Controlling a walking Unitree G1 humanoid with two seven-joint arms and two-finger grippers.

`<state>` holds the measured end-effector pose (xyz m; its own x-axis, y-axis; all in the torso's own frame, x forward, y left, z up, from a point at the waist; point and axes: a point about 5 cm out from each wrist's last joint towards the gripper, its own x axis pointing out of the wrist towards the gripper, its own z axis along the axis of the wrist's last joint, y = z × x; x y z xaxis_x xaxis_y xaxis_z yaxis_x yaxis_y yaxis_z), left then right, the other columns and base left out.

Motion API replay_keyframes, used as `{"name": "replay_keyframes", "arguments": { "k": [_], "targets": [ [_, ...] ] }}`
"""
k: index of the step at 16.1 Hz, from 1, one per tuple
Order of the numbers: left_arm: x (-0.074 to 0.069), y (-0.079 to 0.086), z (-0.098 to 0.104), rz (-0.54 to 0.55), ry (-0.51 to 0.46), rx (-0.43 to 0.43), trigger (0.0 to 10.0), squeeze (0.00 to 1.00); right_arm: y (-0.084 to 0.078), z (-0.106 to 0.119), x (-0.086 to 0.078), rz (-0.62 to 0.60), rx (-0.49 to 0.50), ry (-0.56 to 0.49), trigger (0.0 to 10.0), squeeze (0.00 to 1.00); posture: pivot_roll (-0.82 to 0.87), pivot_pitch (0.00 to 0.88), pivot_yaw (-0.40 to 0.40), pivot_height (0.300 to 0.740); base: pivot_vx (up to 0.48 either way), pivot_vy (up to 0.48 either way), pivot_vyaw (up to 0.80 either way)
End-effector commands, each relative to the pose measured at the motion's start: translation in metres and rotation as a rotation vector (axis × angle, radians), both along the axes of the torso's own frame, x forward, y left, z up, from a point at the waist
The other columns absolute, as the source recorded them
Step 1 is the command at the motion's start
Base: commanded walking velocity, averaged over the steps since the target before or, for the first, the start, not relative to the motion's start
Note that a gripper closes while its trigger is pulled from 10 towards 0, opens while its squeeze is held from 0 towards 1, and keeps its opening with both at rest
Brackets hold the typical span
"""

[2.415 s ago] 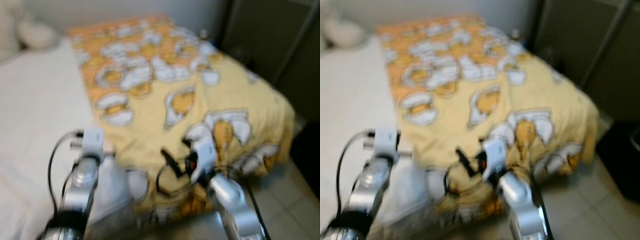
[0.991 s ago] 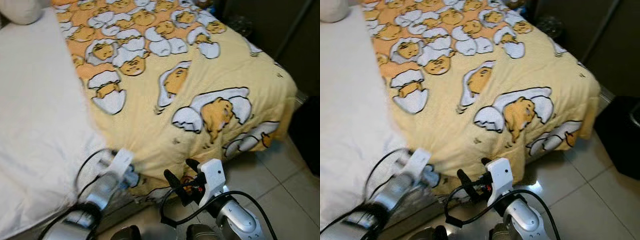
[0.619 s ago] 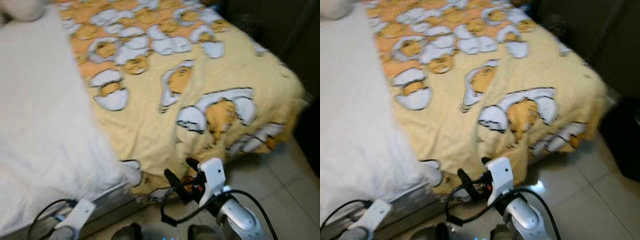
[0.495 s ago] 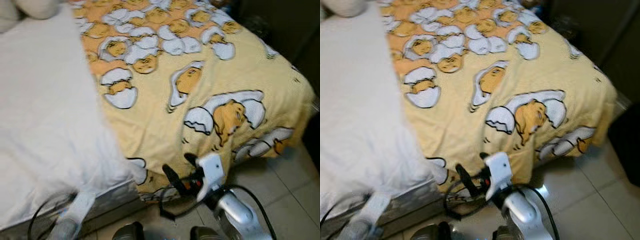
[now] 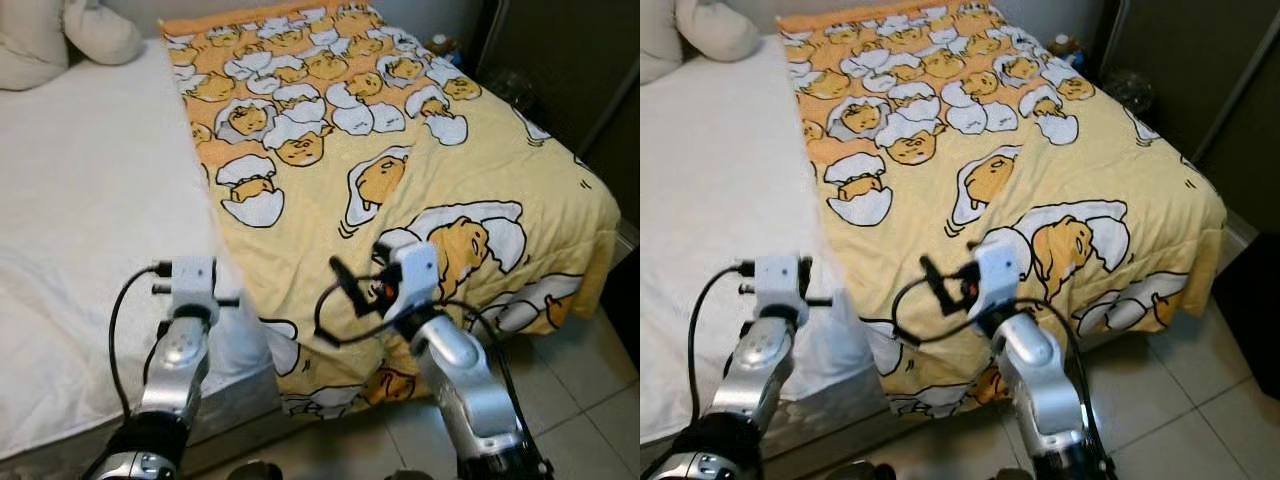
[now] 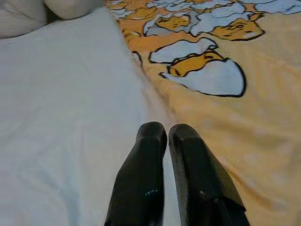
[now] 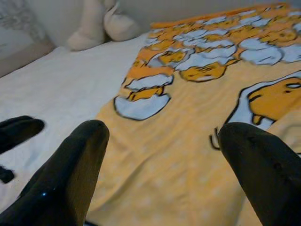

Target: Clean up the room

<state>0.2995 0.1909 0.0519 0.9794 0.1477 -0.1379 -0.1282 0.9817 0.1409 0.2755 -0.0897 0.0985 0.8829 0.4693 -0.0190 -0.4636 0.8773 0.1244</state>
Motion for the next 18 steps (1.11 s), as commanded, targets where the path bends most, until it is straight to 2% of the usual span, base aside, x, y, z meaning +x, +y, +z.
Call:
{"name": "replay_keyframes", "arguments": {
  "k": [1,3,4,6,9,10,13,16,18],
  "targets": [
    [0.000,0.006,0.002,0.050,0.004,-0.019,10.0,1.00,-0.003,-0.002,0.003,-0.036,0.004,0.004,10.0,0.00,-0.08,0.000,0.076,0.740,0.000,0.000,0.00],
    [0.009,0.012,0.020,0.132,-0.056,-0.063,10.0,1.00,-0.013,-0.003,0.010,-0.114,0.001,-0.022,10.0,0.00,-0.07,0.000,0.066,0.740,0.000,0.000,0.00],
    [0.006,0.023,0.027,0.215,-0.077,-0.098,10.0,1.00,-0.026,-0.008,0.008,-0.196,-0.001,-0.022,10.0,0.00,-0.07,0.000,0.044,0.740,0.000,0.000,0.00],
    [0.002,0.027,0.030,0.248,-0.087,-0.117,10.0,1.00,-0.032,-0.012,0.006,-0.237,0.001,-0.015,10.0,0.00,-0.07,0.000,0.044,0.740,0.000,0.000,0.00],
    [-0.008,0.018,0.032,0.186,-0.108,-0.088,10.0,1.00,-0.035,-0.022,0.005,-0.236,0.004,0.027,10.0,0.00,-0.08,0.000,0.025,0.740,0.000,0.000,0.00],
    [-0.007,0.005,0.034,0.122,-0.112,-0.067,10.0,1.00,-0.035,-0.022,0.006,-0.225,-0.005,0.018,10.0,0.00,-0.09,0.000,0.021,0.740,0.000,0.000,0.00],
    [-0.004,-0.013,0.039,0.021,-0.110,-0.026,10.0,1.00,-0.038,-0.020,0.012,-0.232,-0.019,0.001,10.0,0.00,-0.09,0.000,0.028,0.740,0.000,0.000,0.00],
    [-0.005,-0.002,0.038,0.053,-0.092,-0.026,10.0,1.00,-0.034,-0.016,0.021,-0.232,-0.027,-0.018,10.0,0.00,-0.08,0.000,0.029,0.740,0.000,0.000,0.00],
    [-0.007,0.005,0.036,0.084,-0.071,-0.025,10.0,1.00,-0.032,-0.015,0.023,-0.214,-0.027,-0.022,10.0,0.00,-0.07,0.000,0.022,0.740,0.000,-0.480,0.65]
  ]
}}
